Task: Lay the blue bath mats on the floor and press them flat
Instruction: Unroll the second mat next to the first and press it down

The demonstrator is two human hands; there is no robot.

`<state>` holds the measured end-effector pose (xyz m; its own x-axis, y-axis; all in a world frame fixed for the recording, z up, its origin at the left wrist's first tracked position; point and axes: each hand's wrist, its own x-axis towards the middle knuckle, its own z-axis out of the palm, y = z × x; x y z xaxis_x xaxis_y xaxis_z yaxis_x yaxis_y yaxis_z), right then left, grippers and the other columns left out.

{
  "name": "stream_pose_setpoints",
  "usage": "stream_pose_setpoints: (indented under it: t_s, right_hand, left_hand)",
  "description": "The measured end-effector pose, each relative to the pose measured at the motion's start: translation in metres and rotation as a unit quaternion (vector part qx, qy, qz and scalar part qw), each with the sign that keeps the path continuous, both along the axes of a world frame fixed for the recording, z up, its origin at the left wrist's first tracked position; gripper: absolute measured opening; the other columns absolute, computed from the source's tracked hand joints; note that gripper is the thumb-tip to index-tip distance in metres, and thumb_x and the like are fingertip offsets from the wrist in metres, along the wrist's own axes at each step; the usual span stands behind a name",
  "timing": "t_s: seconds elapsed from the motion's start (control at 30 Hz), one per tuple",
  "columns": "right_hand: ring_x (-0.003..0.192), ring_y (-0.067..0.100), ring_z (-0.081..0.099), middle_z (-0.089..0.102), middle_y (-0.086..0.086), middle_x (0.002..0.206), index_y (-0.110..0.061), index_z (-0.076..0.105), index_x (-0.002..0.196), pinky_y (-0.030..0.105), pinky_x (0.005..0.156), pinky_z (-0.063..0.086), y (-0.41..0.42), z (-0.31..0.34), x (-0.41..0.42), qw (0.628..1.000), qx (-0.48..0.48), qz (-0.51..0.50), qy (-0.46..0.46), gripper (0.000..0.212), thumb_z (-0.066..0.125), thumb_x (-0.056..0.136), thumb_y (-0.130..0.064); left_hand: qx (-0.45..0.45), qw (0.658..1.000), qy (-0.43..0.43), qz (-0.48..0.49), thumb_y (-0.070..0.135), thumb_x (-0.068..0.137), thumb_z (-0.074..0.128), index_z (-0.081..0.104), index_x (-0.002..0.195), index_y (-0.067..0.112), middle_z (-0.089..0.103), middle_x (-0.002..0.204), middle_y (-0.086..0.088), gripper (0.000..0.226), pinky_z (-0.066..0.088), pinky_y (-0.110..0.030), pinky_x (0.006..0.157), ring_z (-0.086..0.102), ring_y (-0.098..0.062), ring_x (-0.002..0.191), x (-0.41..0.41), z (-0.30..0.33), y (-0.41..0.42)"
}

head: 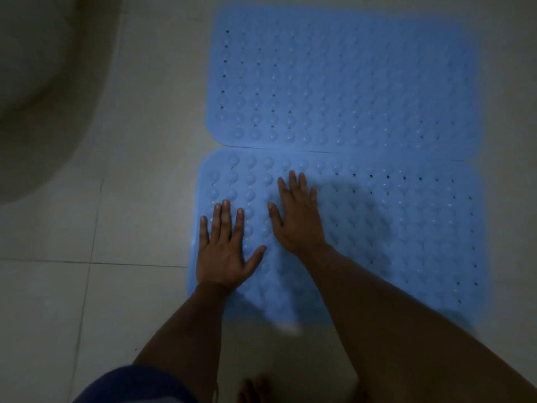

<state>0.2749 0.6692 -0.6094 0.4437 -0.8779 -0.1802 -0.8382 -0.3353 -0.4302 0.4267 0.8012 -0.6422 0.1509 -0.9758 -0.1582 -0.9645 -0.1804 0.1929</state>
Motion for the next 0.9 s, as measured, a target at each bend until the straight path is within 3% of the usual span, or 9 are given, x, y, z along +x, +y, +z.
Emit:
stream_pose_setpoints:
  t_s: [0.13,0.2,0.27,0.37,0.53,0.9]
  right_hand:
    - [0.154,0.031,0.019,0.022,0.017,0.165,-0.007,0.033,0.155,0.058,0.123,0.015,0.014,0.036,-0.004,1.0,0.003,0.014,-0.002,0.07,0.024,0.097,-0.046]
    - [0.153,0.031,0.023,0.022,0.017,0.165,-0.007,0.033,0.154,0.058,0.122,0.017,0.022,0.045,-0.001,1.0,0.025,0.008,-0.008,0.07,0.026,0.096,-0.044]
    - [0.153,0.033,0.022,0.023,0.017,0.165,-0.008,0.033,0.154,0.06,0.121,0.018,0.036,0.045,0.0,0.999,0.047,0.01,0.009,0.068,0.027,0.097,-0.044]
    - [0.154,0.035,0.017,0.022,0.017,0.165,-0.007,0.033,0.154,0.062,0.119,0.021,0.053,0.021,0.003,0.997,0.045,0.038,0.049,0.07,0.023,0.098,-0.047]
    - [0.157,0.03,-0.002,0.004,0.017,0.168,-0.006,0.022,0.158,0.059,0.123,0.008,0.068,-0.013,0.006,0.996,-0.019,0.025,0.088,0.072,0.028,0.103,-0.053]
    - [0.156,0.029,-0.01,-0.005,0.015,0.168,-0.007,0.009,0.16,0.059,0.123,0.006,0.067,-0.023,0.006,0.994,-0.019,0.03,0.099,0.078,0.025,0.102,-0.056]
  left_hand:
    - [0.049,0.997,0.06,0.007,0.076,0.097,0.022,0.015,0.166,0.014,-0.002,0.174,-0.014,0.093,0.003,-0.057,0.129,-0.008,-0.031,0.161,0.004,0.027,-0.003]
    - [0.041,0.996,0.08,0.027,0.066,0.101,0.021,0.034,0.16,0.013,0.017,0.172,-0.014,0.081,0.014,-0.058,0.128,0.007,-0.034,0.16,0.011,0.044,-0.01]
    - [0.003,0.998,0.043,0.049,0.052,0.104,0.028,0.049,0.152,0.013,0.036,0.165,-0.013,0.066,0.026,-0.059,0.124,0.021,-0.036,0.157,0.016,0.061,-0.012]
    - [-0.023,0.998,0.011,0.061,0.042,0.104,0.035,0.056,0.147,0.013,0.047,0.159,-0.014,0.056,0.037,-0.059,0.116,0.029,-0.038,0.154,0.018,0.063,-0.01]
    - [-0.036,0.997,-0.008,0.072,0.04,0.106,0.037,0.048,0.152,0.013,0.04,0.163,-0.014,0.055,0.036,-0.058,0.117,0.022,-0.037,0.157,0.012,0.039,-0.005]
    - [-0.074,0.993,-0.019,0.093,0.038,0.105,0.038,0.044,0.156,0.015,0.031,0.168,-0.014,0.056,0.023,-0.061,0.123,0.013,-0.039,0.159,0.011,0.016,-0.031]
